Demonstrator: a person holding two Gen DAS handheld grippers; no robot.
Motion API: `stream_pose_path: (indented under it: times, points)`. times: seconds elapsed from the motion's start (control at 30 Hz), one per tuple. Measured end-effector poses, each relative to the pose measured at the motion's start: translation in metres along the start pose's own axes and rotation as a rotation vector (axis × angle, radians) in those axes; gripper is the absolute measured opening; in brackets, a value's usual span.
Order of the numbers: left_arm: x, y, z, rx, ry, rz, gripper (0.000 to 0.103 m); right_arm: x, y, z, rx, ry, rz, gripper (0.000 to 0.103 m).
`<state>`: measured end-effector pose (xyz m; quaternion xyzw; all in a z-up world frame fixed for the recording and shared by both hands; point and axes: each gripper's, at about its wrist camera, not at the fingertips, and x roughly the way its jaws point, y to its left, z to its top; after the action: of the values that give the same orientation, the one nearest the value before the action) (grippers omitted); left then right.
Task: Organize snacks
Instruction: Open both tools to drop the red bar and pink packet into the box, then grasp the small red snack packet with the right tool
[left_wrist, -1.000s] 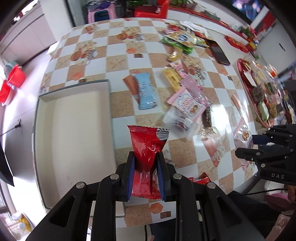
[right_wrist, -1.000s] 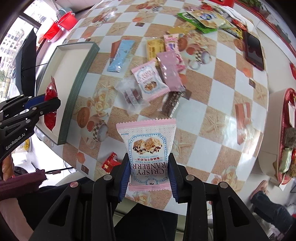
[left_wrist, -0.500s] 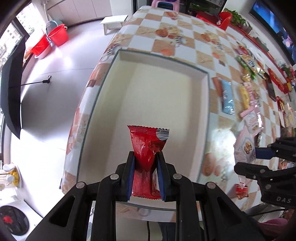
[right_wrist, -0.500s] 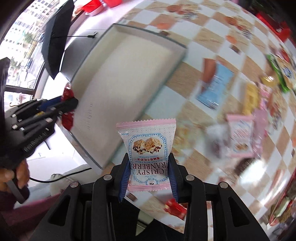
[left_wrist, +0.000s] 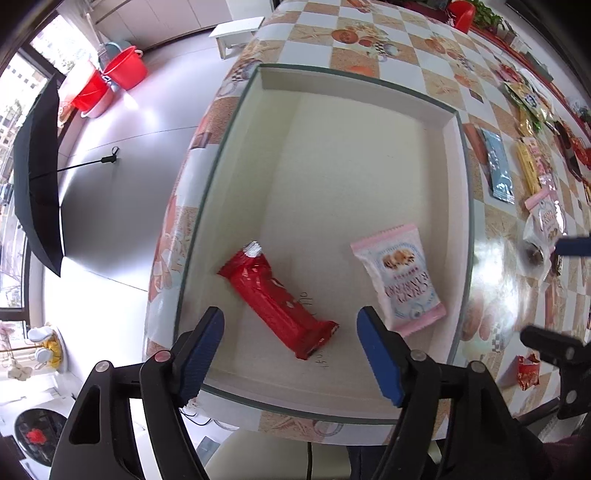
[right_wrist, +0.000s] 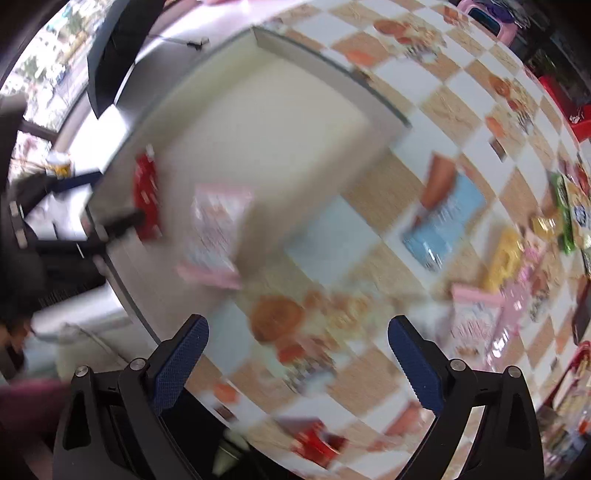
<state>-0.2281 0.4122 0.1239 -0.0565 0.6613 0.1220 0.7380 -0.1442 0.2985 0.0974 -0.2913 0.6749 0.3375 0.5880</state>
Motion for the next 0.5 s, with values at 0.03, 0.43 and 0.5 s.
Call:
stream_pose_path:
  times: [0.03,0.43,0.5]
  points:
    - [0.000,-0.003,0.000,0.009,0.003,-0.007,0.078,0.006,-0.006,-0.018,-0.007,0.029,-0.019,0.098]
    - [-0.026,-0.076,0.011,0.177,0.020,-0.112,0.078,0.074,0.019,-0.141,-0.184,0.182,-0.169,0.098]
    - [-0.033,-0.093,0.017,0.204,0.026,-0.141,0.078,0.080,0.022,-0.137,-0.178,0.166,-0.167,0.098]
